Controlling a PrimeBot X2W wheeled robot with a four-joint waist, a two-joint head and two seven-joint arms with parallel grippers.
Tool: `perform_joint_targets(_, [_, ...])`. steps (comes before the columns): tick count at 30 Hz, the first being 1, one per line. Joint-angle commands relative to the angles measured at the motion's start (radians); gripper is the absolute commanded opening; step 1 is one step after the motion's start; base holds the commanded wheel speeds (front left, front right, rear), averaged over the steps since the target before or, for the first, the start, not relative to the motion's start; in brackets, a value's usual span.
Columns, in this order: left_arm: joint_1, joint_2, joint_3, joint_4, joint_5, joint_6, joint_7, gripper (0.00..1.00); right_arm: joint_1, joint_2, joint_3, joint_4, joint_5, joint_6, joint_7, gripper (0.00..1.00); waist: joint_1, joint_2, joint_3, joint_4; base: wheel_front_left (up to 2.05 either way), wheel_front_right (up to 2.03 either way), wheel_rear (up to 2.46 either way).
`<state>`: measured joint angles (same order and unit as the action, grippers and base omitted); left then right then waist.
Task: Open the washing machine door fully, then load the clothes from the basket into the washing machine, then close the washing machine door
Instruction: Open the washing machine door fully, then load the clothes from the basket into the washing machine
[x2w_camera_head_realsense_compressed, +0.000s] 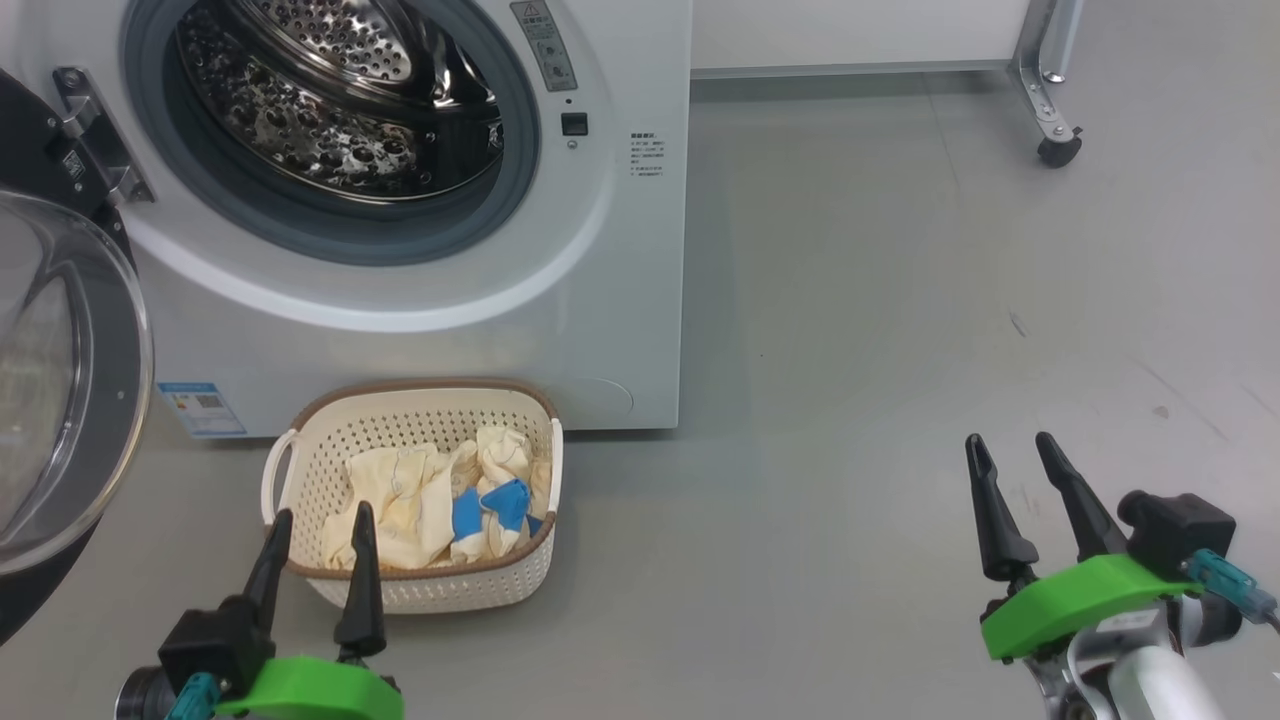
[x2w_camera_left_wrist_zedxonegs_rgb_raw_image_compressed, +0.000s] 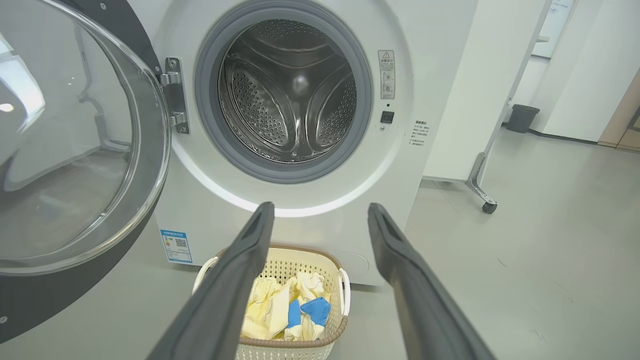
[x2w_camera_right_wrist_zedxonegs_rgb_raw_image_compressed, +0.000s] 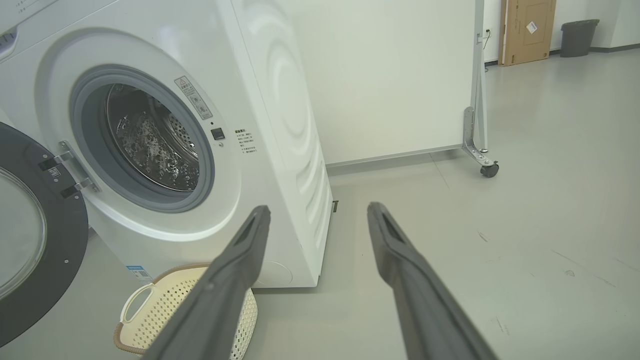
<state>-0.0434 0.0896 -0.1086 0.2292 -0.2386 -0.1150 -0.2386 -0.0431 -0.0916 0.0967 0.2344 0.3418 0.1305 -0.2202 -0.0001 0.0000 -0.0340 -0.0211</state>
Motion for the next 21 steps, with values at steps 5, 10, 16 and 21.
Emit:
perform_joint_targets(5, [-0.04, 0.017, 0.019, -0.028, -0.011, -0.005, -0.017, 1.0, -0.037, -0.006, 0.014, -0.036, -0.013, 0.0, -0.005, 1.0, 0.0001, 0.0, 0.0, -0.002, 0.0, 0.0, 0.0])
perform_joint_targets(10, [-0.047, 0.023, 0.018, -0.014, 0.006, 0.014, -0.02, 1.0, -0.037, -0.006, 0.011, -0.034, -0.015, 0.0, -0.006, 1.0, 0.0001, 0.0, 0.001, 0.001, 0.0, 0.0, 0.0])
perform_joint_targets(16, [-0.051, 0.026, 0.007, 0.002, 0.006, 0.008, -0.022, 1.0, -0.034, -0.01, 0.017, -0.021, -0.023, 0.0, -0.006, 1.0, 0.0001, 0.0, -0.001, 0.004, 0.0, 0.0, 0.0])
perform_joint_targets(21, [-0.053, 0.029, 0.01, 0.008, 0.001, 0.006, -0.023, 1.0, -0.035, -0.009, 0.017, -0.01, -0.024, 0.0, -0.01, 1.0, 0.0001, 0.0, -0.002, 0.004, 0.0, 0.0, 0.0])
